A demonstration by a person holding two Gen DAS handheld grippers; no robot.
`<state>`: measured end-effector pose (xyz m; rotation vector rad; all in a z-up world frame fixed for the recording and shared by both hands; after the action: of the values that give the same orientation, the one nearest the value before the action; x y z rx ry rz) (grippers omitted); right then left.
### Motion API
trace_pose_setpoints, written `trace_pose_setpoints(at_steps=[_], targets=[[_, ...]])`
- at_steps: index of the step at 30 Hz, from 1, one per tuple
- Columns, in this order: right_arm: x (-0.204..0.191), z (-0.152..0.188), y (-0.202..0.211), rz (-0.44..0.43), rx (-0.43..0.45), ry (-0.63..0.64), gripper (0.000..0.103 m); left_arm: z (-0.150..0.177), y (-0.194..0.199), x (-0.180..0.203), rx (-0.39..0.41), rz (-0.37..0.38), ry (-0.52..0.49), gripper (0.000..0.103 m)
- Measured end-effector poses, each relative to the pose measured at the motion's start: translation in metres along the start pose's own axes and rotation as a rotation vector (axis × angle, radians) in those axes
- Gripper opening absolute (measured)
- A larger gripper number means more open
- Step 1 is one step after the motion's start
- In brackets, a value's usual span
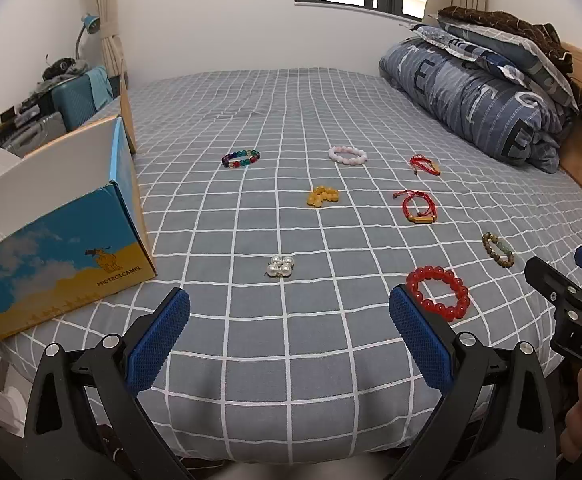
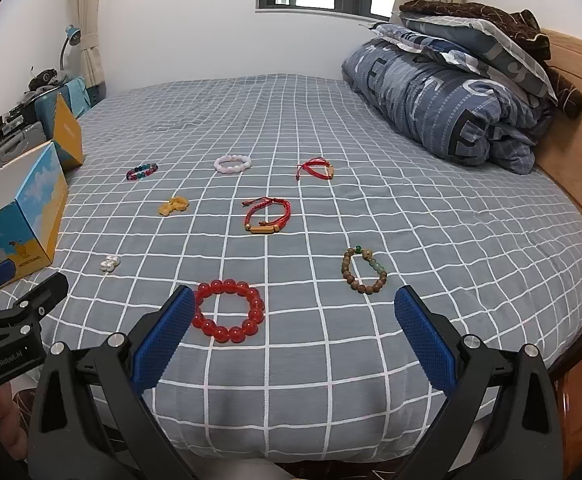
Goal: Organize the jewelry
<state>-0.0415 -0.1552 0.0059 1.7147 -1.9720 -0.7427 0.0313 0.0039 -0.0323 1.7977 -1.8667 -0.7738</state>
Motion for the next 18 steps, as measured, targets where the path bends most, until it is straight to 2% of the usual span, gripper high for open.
trace_pose_setpoints(at_steps=[14,18], targets=[[-0.0034,0.0024,0.0013,-0.014,-0.002,-0.016,0.096,0.0013,-0.0031,0.0032,-0.009,0.012,-0.012,0.097],[-0.0042,0.0037,0.001,-0.01,-0.003,-0.015,0.096,0.0035,-0.004,0.0098,-0.019,-0.006,-0.035,0.097]])
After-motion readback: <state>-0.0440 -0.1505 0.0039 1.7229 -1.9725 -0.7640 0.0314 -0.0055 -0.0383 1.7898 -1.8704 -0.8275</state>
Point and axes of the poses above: each gripper's, at about its wrist camera, not at the fingertips, and y roughly against the way its jaws point, x to its right, z to its underside, the point moved 5 cm from there along -y, roughly the way its jaws point, and after that the axes turned 5 degrees about -y, right-handed, at the moved point
